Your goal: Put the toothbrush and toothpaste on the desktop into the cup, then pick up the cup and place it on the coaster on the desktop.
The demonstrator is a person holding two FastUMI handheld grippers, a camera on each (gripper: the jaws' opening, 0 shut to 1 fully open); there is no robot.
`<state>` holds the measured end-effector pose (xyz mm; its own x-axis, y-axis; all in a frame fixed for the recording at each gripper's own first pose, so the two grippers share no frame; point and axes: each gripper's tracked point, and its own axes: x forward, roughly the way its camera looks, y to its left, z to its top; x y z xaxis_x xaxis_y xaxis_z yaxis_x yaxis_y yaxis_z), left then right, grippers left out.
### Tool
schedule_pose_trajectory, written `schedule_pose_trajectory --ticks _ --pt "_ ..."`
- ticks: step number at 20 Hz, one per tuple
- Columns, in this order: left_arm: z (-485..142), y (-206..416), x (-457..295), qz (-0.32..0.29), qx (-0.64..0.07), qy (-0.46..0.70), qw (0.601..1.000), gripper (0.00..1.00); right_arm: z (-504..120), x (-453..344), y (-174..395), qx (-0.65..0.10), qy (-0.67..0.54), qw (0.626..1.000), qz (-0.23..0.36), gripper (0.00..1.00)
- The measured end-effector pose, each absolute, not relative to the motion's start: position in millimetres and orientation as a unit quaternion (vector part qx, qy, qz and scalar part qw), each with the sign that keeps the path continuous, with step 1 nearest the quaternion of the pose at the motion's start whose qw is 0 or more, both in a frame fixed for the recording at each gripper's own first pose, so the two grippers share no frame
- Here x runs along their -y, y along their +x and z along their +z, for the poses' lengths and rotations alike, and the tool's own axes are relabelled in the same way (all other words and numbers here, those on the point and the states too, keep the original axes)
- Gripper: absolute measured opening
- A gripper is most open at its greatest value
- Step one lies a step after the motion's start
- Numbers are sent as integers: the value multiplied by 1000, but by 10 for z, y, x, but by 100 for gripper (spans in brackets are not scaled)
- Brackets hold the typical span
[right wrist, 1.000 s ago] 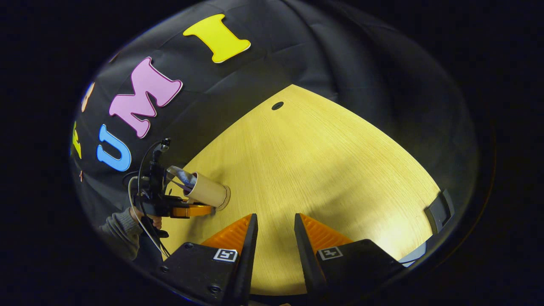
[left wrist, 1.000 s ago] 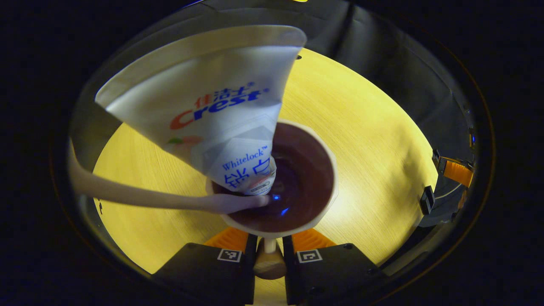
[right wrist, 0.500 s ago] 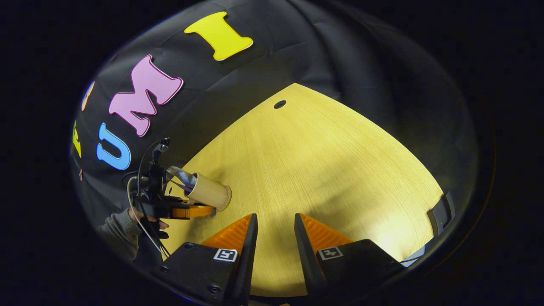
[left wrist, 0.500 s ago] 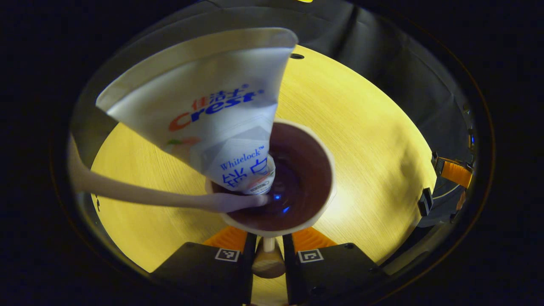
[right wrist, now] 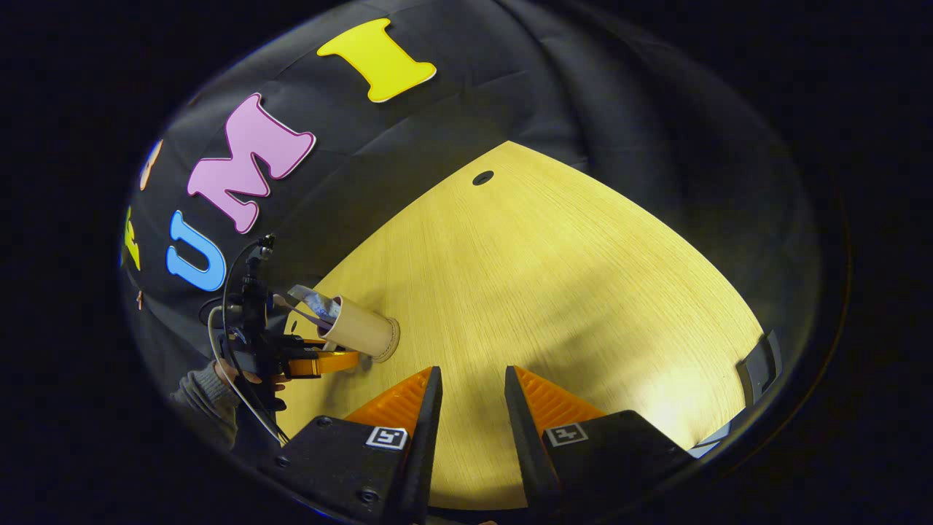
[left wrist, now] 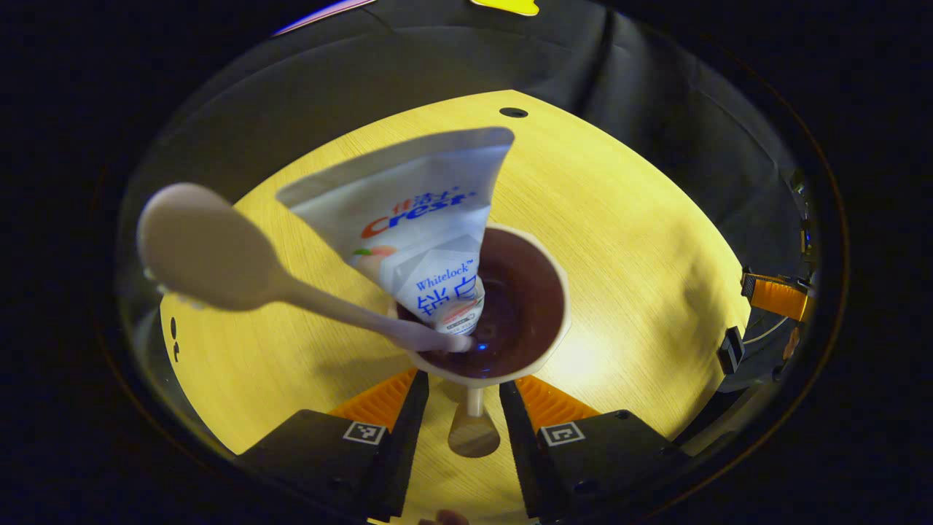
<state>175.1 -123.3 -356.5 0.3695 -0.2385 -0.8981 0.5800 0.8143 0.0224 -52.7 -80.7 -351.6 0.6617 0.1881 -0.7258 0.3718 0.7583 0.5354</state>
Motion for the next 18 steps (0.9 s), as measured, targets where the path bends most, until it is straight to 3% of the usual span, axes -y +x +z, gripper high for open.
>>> schedule_pose_trajectory --ticks 10,11,12,18 --pt "-2895 1527 1191 -250 -458 127 844 64 -3411 536 -378 -413 337 846 -25 54" --pt "-2844 1506 1158 -247 -452 124 848 60 -3391 495 -349 -414 334 847 -21 54" --pt "-2786 1480 1116 -244 -447 119 852 64 -3359 451 -332 -413 331 848 -16 54" --pt "-2566 1274 771 -207 -423 49 881 64 -3204 172 -207 -412 314 855 13 54"
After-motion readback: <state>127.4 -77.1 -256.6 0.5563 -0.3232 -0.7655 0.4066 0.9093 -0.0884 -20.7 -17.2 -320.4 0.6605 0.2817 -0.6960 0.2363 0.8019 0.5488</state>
